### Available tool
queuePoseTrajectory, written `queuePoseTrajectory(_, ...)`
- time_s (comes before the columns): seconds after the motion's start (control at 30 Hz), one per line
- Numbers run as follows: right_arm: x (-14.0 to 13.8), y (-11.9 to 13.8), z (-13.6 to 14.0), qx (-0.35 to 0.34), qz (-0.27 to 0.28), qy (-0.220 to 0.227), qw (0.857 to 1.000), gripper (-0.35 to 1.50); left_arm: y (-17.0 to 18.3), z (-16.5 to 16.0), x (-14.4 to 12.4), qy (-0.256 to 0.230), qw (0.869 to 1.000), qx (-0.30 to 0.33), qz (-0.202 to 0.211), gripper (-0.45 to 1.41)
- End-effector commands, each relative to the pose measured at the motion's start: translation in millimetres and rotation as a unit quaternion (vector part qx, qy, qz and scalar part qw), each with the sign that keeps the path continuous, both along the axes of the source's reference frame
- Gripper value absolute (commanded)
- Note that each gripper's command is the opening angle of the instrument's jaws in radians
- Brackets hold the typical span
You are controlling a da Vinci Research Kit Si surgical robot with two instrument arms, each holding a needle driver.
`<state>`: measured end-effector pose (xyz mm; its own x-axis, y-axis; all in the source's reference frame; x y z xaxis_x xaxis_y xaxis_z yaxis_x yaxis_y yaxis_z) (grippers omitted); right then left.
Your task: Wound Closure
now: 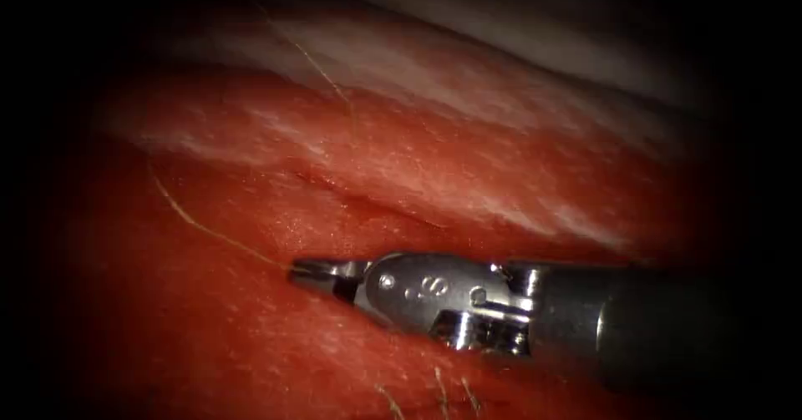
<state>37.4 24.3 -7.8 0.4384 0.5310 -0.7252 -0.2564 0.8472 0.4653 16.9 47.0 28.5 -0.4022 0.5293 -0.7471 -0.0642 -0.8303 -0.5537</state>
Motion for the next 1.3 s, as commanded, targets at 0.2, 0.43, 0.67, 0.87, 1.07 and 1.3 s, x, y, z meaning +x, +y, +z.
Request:
queuePoseTrajectory(0.2, 2.1, -2.1, -7.4, 0.017, -0.014, 0.032, 0.999, -0.35, -0.5, 0.6, -0.5, 0.0, 1.0, 0.001, 0.0, -0.35)
queuePoseTrajectory(0.43, 3.9, -4.3, -11.8, 0.029, -0.032, 0.051, 0.998, -0.35, -0.5, 0.7, -0.5, 0.0, 1.0, 0.001, 0.002, -0.35)
queuePoseTrajectory(0.67, 4.8, -5.3, -12.9, 0.033, -0.045, 0.065, 0.996, -0.35, -0.6, 0.7, -0.7, 0.0, 1.0, 0.001, 0.001, -0.35)
queuePoseTrajectory(0.87, 5.0, -4.7, -12.4, 0.021, -0.025, 0.077, 0.996, 0.59, -0.6, 0.8, -0.9, -0.001, 1.0, 0.001, 0.002, -0.35)
queuePoseTrajectory(1.07, 2.8, -0.9, -8.5, -0.021, -0.014, 0.065, 0.998, 0.88, -0.7, 0.9, -1.0, 0.0, 1.0, 0.003, 0.001, -0.35)
queuePoseTrajectory(1.3, -0.4, 3.3, -1.9, -0.05, 0.014, 0.037, 0.998, 0.91, -0.7, 1.0, -1.0, -0.001, 1.0, 0.004, 0.002, -0.35)
